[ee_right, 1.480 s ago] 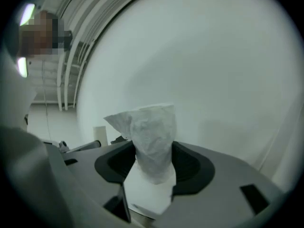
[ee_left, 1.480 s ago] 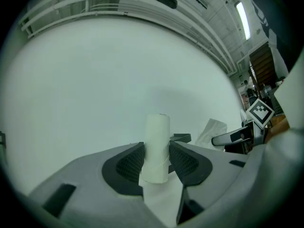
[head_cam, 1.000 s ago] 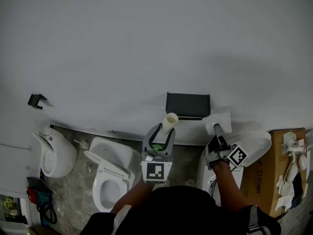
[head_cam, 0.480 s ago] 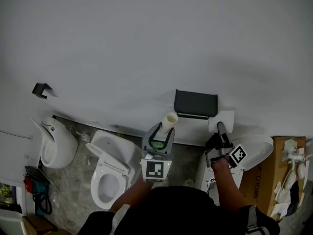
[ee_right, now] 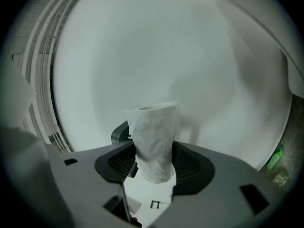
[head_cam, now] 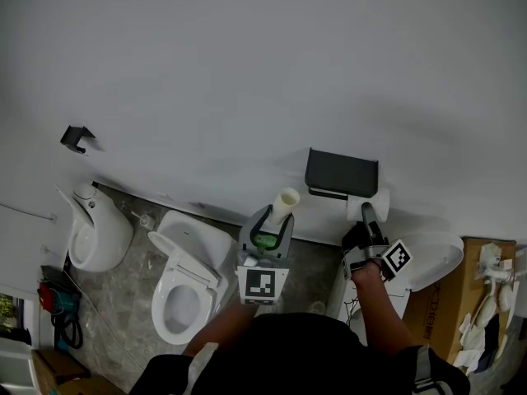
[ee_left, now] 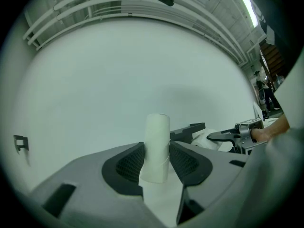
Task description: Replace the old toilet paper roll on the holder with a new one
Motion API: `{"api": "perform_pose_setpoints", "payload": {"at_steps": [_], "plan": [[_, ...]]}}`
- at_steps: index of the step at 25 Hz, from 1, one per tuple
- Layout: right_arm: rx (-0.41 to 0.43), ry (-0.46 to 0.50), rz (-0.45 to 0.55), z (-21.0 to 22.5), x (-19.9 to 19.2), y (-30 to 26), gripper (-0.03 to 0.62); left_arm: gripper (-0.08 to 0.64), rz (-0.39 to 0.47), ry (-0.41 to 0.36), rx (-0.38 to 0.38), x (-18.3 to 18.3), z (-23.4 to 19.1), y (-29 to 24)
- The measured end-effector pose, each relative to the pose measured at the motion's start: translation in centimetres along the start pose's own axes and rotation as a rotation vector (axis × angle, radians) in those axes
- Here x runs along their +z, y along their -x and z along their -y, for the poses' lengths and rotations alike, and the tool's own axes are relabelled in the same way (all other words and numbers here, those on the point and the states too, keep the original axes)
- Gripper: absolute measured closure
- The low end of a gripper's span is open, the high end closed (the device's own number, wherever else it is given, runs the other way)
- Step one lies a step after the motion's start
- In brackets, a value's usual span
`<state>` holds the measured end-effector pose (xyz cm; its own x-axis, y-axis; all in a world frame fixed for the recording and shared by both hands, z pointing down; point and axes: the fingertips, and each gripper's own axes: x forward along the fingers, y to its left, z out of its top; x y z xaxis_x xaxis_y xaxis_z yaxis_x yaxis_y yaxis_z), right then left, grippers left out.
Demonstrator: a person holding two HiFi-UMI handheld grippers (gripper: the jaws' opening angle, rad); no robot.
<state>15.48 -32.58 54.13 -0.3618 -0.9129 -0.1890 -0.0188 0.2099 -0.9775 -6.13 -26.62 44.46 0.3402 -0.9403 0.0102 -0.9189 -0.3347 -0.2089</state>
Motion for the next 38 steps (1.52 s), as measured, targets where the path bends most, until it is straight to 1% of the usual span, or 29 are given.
{"api": "perform_pose_setpoints", "payload": {"at_steps": [4,9,13,15,17,21,27,30,32,34,38], "plan": [[0.005,-0.02,-0.022,-0.1,-1.6,-0.8,0.357,0.394,-0.014,-0.008,0.017,-0.5,-0.8,0.7],[0.008,-0.048,-0.05,0.1,-3.5,-1.8,0.357,0.394,-0.009,0.013,0.045,-0.6,-1.8,1.4],[-0.003,-0.077,-0.076,0.2,-5.2,-2.9,0.357,0.394,-0.021,0.0,0.053,-0.9,-3.1,2.1],[-0.003,-0.081,-0.087,0.2,-6.0,-3.6,0.357,0.394,-0.03,-0.004,0.067,-1.1,-3.9,2.5],[-0.001,-0.087,-0.095,0.2,-6.7,-4.0,0.357,0.394,-0.031,0.01,0.087,-1.3,-4.6,2.8],[0.004,-0.097,-0.094,0.1,-7.9,-4.4,0.356,0.394,-0.046,0.006,0.101,-1.8,-5.7,3.5],[0.002,-0.106,-0.074,0.2,-8.4,-4.7,0.353,0.394,-0.055,0.02,0.106,-2.2,-6.6,3.7],[0.005,-0.074,-0.089,0.0,-8.5,-4.6,0.355,0.393,-0.063,0.04,0.113,-2.5,-6.8,3.6],[0.015,-0.041,-0.109,-0.3,-8.7,-4.4,0.306,0.394,-0.066,0.057,0.113,-2.5,-6.9,3.5],[0.012,-0.024,-0.117,-0.3,-8.8,-4.0,0.289,0.394,-0.066,0.064,0.109,-2.6,-6.8,3.5],[-0.023,0.034,-0.103,0.3,-8.1,-3.0,0.268,0.393,-0.063,0.067,0.095,-2.5,-6.3,3.1]]}}
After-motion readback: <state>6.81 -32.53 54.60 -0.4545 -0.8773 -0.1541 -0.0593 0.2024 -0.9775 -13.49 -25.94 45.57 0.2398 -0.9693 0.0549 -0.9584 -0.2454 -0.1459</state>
